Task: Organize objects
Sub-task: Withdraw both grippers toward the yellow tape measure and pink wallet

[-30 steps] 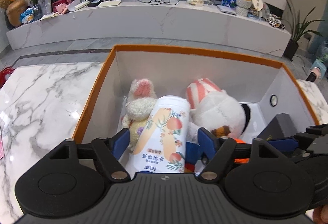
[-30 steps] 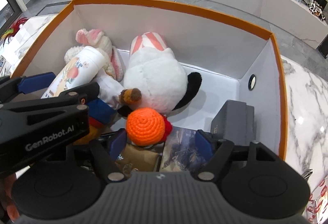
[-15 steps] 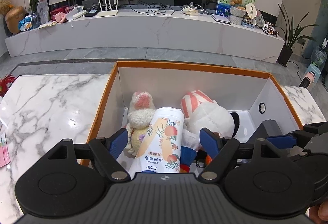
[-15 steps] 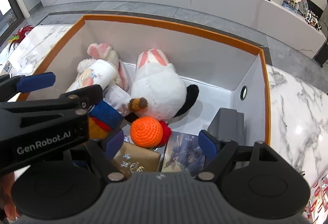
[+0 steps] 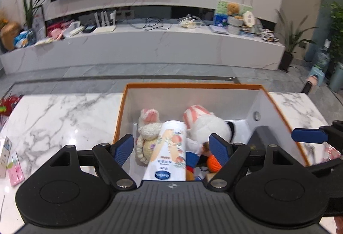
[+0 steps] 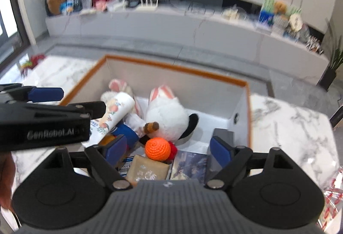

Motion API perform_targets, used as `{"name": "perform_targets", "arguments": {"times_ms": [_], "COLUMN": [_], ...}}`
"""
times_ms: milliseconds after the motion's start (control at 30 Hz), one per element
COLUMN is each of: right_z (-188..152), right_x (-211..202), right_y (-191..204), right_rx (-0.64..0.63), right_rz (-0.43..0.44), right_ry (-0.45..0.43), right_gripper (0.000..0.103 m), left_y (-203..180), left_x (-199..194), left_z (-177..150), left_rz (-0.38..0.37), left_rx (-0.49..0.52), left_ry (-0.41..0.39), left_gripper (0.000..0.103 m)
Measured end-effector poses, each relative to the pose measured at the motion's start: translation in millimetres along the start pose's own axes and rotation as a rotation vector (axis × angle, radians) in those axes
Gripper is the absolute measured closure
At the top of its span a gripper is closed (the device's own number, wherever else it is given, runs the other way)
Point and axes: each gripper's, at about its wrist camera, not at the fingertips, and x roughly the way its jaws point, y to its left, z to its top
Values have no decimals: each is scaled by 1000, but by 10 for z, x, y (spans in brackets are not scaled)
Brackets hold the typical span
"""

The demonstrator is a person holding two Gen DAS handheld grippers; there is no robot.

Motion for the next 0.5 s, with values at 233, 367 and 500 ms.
{"name": "perform_targets", "arguments": {"times_ms": [233, 367, 500], "right_z": [-532, -794, -949], "right_x": [-465, -516, -492], "right_y": [-196, -256, -225], "right_rx": [155, 136, 10], "right_rz": [-1, -28, -96], "right_ry": [-66, -42, -14], "right_gripper": [13, 10, 10], "left_y": [-225, -390, -556], "left_x": [-332, -442, -420], "left_z": [-264, -625, -849], "left_rz": [-86, -155, -165], "left_rx": [80, 61, 89], "left_ry": [-12, -9, -23], "left_gripper": [12, 12, 12]}}
